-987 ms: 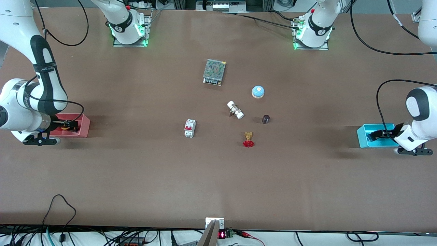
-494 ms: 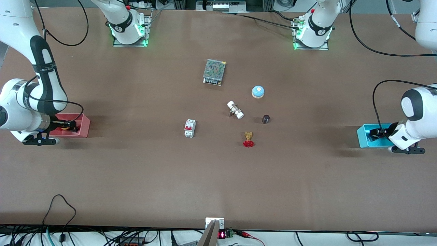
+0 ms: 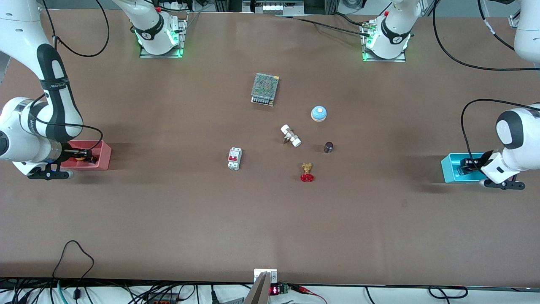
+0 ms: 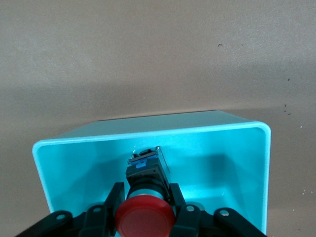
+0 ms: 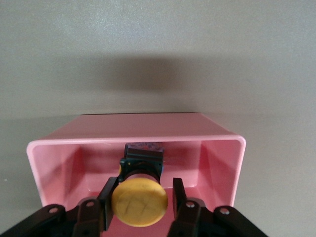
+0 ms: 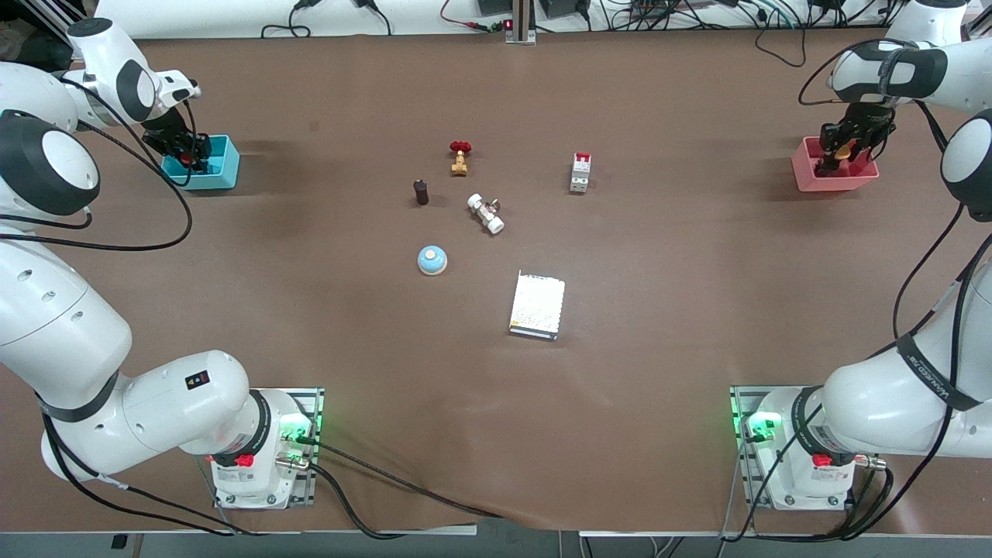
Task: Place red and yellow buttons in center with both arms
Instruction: 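Lower both grippers into the boxes and close on the buttons, then lift the yellow button with the right gripper while the left gripper lifts red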
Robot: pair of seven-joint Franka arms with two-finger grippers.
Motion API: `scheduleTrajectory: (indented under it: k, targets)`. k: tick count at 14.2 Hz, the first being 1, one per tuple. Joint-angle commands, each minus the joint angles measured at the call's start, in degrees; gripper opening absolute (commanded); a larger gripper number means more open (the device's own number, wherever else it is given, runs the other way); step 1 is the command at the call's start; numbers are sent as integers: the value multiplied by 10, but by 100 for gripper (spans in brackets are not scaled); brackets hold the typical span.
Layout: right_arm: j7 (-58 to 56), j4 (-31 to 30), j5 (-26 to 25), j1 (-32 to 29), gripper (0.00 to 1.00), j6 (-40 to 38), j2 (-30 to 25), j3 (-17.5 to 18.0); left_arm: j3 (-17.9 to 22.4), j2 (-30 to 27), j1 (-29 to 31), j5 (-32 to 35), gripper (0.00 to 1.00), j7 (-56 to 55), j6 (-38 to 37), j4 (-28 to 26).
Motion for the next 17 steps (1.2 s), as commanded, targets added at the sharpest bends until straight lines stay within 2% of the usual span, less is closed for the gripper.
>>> scheduleTrajectory:
  k: [1,4,6,8,10,12,14,17]
  targets:
    - [-10,8,0,-7,40,1,5,5,-8,-2,9,2,26,6,2,-1]
    - [-19,8,-1,-6,36,-1,4,5,-9,-18,8,2,19,11,-16,4]
    - [-25,8,0,-7,36,-2,3,5,-9,-44,8,2,19,12,-47,8]
    - [-25,8,0,-5,35,-6,-6,5,-18,-77,7,2,19,11,-92,10]
    - [-25,8,2,-5,35,-35,-36,6,-35,-102,6,1,19,7,-166,39]
    - [-25,8,8,-4,36,-86,-84,7,-63,-106,5,0,19,4,-253,94]
    - [-21,21,25,8,36,-124,-121,9,-96,-106,1,1,19,-19,-312,122]
    - [9,69,75,45,36,-174,-118,9,-184,-106,-2,9,19,-30,-352,127]
